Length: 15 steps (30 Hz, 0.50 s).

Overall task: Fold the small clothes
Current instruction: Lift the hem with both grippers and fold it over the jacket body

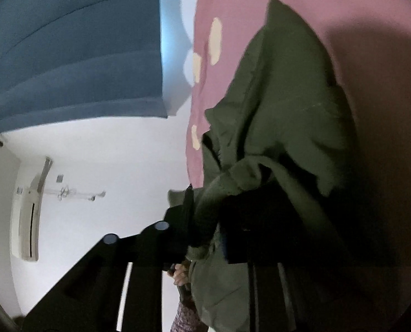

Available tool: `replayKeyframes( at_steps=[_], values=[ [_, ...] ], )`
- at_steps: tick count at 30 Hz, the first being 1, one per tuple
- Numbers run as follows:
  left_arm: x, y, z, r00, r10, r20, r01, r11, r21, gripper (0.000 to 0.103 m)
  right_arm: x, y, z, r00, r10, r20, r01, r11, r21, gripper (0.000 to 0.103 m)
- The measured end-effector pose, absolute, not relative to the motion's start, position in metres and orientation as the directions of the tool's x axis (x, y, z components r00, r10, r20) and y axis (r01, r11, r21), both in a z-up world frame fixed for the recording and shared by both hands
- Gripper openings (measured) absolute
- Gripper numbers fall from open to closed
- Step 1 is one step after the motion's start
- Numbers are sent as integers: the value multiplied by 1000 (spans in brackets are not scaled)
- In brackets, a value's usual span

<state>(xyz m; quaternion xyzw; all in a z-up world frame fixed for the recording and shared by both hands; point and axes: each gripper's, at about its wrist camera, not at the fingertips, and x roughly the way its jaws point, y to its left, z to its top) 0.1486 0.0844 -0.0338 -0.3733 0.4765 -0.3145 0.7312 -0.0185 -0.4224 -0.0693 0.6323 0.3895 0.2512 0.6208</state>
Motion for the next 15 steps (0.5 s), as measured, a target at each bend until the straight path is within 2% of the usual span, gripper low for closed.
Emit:
replayKeyframes(
  at_steps=[3,4,5,7,8,11,15],
  values=[
    [133,87,-10,349,-807,-476,216,563,-797,39,-28,-431,-55,569,802,-179,136,123,983,42],
    [125,89,1,369,-798,-476,265,581,-769,50,-28,-432,-50,569,801,-186,119,144,982,47],
    [118,92,10,389,-788,-477,314,600,-736,61,-32,-435,-39,565,798,-210,87,195,977,48],
    [98,100,32,440,-755,-485,417,651,-635,71,-34,-438,-23,566,769,-297,41,334,942,56],
    [86,104,44,484,-724,-492,465,689,-556,75,-38,-439,-11,568,738,-364,8,437,899,57],
    [72,103,57,590,-621,-515,516,782,-351,78,-41,-437,10,554,682,-478,-74,612,788,61],
    [93,77,46,584,-539,-607,547,814,-195,78,-26,-423,24,540,603,-587,-171,761,625,65]
  ],
)
